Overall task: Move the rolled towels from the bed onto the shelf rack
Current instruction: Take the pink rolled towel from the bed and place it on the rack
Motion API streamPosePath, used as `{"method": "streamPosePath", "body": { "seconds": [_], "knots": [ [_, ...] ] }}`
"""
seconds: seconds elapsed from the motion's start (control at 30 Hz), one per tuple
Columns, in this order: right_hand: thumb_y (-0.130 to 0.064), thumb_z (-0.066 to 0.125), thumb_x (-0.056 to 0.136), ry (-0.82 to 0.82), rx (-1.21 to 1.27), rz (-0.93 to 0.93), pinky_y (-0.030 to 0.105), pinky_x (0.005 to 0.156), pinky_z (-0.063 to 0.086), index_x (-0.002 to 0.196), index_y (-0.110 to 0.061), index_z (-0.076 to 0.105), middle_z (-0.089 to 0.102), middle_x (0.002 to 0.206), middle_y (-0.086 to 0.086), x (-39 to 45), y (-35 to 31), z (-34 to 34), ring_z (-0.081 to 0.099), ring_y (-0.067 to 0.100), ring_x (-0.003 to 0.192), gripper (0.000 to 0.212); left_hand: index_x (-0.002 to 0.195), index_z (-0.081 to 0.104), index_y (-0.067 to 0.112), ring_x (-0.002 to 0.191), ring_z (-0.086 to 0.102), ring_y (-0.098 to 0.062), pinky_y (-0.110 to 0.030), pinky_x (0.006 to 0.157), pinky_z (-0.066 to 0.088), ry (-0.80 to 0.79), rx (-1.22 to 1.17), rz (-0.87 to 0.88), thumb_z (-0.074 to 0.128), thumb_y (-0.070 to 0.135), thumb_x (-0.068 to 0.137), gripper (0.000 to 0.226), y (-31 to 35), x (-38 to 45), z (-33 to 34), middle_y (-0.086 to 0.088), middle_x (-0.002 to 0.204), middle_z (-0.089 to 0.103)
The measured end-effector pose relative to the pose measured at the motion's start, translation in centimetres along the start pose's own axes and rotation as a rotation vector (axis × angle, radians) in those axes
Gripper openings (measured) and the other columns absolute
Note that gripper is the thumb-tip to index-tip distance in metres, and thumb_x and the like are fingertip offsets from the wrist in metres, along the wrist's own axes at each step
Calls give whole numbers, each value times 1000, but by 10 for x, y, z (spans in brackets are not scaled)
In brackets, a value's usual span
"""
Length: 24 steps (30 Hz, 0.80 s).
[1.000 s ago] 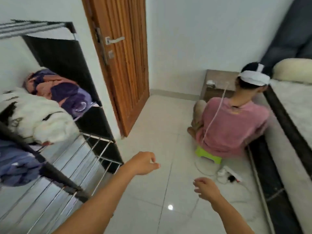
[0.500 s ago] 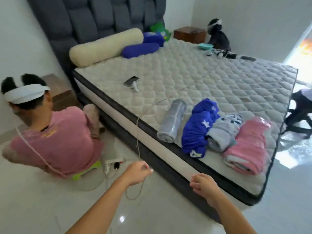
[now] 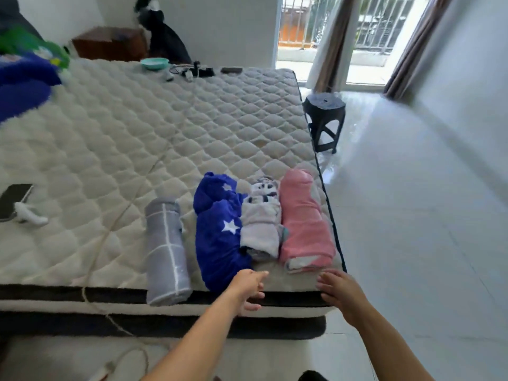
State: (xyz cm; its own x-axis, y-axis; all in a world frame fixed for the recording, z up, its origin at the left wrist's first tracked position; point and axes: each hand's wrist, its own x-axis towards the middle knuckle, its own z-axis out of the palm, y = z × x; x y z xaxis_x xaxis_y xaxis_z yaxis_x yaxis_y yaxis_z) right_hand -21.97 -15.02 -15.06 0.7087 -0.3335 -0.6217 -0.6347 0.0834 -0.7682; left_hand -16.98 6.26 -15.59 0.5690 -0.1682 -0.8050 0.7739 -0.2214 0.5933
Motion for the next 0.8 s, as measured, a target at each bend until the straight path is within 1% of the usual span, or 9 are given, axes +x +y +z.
{"method": "streamPosePath", "body": {
  "seconds": [0.13,0.23,0.3,0.4,0.5,0.63,0.7,0.77,0.8],
  "knots": [
    [-10,57,89,50,-47,9,29,60,44,100,-4,61,58,77,8,19,-7,-12,55,18,71,13,135,40,12,119,52,-32,-53,83,50,-53,-153,-158,58,30,93,49,18,23,23,-15,133,47],
    [-19,65,84,138,-186,-32,42,79,55,100,-8,62,65,89,8,61,-27,-35,62,23,86,19,143,35,16,128,47,-35,-56,86,49,-91,-208,-226,61,33,91,61,33,43,39,-16,142,42],
    [-24,67,82,153,-286,-70,49,89,53,99,-13,61,65,96,7,95,-52,-50,62,26,94,21,138,37,16,127,46,-35,-58,89,47,-110,-261,-245,62,37,89,59,41,57,52,-17,139,43],
    [-26,66,83,127,-371,-122,46,88,53,110,-13,58,62,106,8,146,-89,-66,60,25,96,32,134,40,21,121,49,-37,-61,91,45,-109,-356,-317,62,45,88,56,50,74,74,-18,129,47],
    [-31,66,84,39,-425,-125,39,81,52,123,-8,52,59,115,12,190,-118,-70,57,24,96,48,149,29,19,135,39,-41,-61,79,49,-87,-513,-371,61,51,86,78,52,92,95,-21,149,34],
    [-40,66,82,-89,-597,-127,36,79,47,126,-7,49,55,113,8,230,-145,-58,55,25,99,57,147,31,18,137,36,-40,-61,86,44,18,-734,-333,57,50,89,72,65,107,114,-17,153,33],
    [-48,65,80,-156,-663,-124,34,77,46,116,-13,53,55,105,5,241,-148,-46,57,24,96,52,145,35,19,137,37,-41,-63,90,42,57,-772,-320,59,46,90,65,71,113,121,-16,151,37],
    [-54,65,78,-212,-653,-90,31,68,47,98,-11,57,59,95,5,249,-146,-36,58,20,83,47,142,39,17,129,45,-40,-65,93,40,92,-770,-305,57,33,94,54,77,117,128,-16,143,46],
    [-54,64,78,-237,-639,-62,32,68,47,101,-7,60,61,99,8,253,-144,-32,58,21,84,52,140,42,15,119,52,-39,-65,92,41,113,-766,-298,55,25,95,48,77,119,130,-16,133,54]
  ]
}}
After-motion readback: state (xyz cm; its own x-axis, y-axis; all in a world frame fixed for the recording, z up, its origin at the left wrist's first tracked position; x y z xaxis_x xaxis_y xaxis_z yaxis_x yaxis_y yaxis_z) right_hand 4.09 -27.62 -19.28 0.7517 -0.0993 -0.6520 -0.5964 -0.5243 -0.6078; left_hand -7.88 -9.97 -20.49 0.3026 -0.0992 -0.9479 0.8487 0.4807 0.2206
